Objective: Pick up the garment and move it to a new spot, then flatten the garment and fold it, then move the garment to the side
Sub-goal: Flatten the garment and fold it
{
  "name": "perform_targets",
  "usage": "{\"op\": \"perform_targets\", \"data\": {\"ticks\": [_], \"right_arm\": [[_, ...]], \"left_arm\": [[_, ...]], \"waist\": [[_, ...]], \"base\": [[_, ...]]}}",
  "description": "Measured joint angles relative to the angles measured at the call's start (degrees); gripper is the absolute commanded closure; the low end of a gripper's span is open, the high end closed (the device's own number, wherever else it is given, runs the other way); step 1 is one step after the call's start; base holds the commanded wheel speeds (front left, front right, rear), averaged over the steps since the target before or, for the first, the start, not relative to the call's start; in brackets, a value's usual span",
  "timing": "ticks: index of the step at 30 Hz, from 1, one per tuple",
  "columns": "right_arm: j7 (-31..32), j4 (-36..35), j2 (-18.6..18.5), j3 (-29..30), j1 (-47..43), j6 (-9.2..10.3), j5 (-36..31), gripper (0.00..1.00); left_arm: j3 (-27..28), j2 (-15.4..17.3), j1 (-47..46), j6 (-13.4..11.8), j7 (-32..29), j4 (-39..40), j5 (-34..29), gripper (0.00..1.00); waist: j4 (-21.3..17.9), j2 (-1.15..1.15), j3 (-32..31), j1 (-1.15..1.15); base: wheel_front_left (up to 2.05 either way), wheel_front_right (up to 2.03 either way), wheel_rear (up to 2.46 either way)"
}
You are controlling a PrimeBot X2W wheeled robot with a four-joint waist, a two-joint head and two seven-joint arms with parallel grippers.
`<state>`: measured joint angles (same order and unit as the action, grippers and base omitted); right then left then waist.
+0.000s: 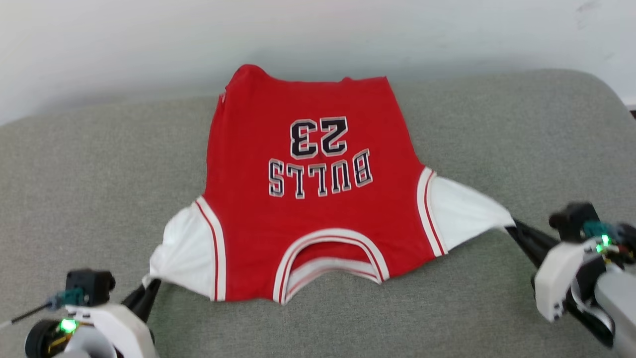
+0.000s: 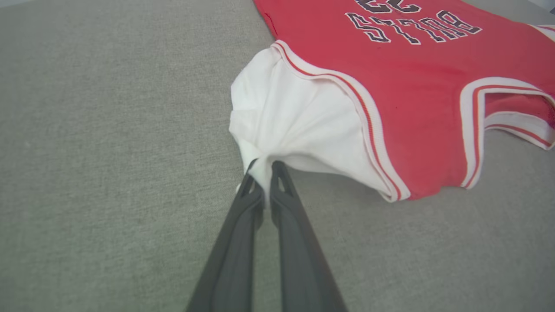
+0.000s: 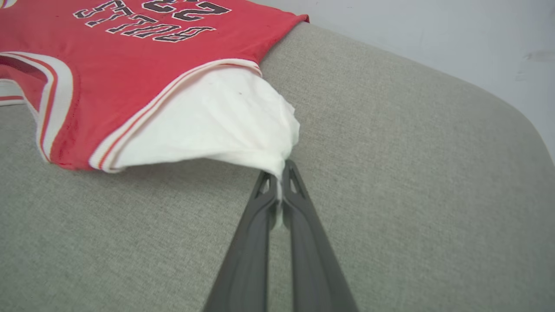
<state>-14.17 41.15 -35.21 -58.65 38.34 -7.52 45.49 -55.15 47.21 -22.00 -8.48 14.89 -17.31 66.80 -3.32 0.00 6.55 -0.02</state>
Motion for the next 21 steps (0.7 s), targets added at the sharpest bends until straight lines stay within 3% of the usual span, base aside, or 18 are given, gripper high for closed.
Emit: {"op": "perform_targets", "data": {"ticks": [11,21], "right_arm": [[1.1,-10.9,-8.0,-0.2,-15.5,-0.01,1.0,1.00],[9.7,-21.3,-13.5,4.0,-25.6,-0.01,4.4,1.00]], "left_arm": [[3.9,2.2,15.3,-4.3,0.1,7.3,-0.8,1.00],[7.6,2.8,23.4,-6.8,0.1,12.4,-2.2,1.00]], "waist": [[-0.9,0.00,-4.7,0.00],[-0.5,0.00,-4.5,0.01]], "base": [[0.00,0.00,0.00],[0.00,0.00,0.00]]}}
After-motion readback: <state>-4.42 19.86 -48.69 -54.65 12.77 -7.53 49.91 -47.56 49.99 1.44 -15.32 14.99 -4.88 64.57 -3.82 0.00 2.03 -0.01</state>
